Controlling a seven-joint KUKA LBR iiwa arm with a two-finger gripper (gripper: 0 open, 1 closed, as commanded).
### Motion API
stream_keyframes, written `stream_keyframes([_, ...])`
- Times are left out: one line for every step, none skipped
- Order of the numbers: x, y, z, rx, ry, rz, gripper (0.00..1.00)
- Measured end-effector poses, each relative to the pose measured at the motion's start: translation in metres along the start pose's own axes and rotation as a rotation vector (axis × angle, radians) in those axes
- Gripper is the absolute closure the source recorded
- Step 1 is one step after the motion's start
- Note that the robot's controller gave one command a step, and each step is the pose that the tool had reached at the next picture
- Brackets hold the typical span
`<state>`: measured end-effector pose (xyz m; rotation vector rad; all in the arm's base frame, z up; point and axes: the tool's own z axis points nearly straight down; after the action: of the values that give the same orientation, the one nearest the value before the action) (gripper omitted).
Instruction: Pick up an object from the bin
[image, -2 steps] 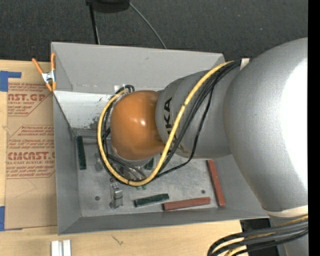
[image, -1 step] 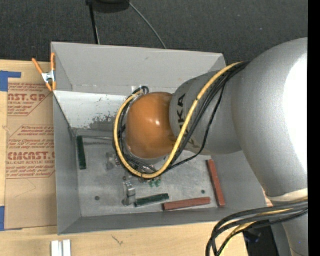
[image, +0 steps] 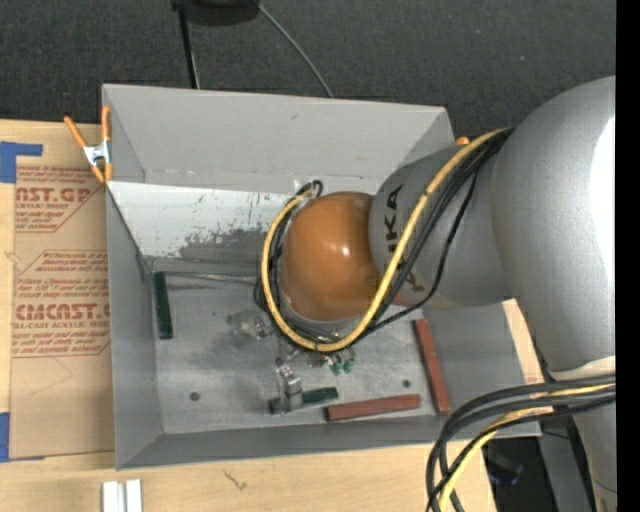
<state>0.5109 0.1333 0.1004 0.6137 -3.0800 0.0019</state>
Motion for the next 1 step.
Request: stream_keyframes([0.015, -0.0106, 0.0172, -0.002, -0.002, 0.058, 0.0])
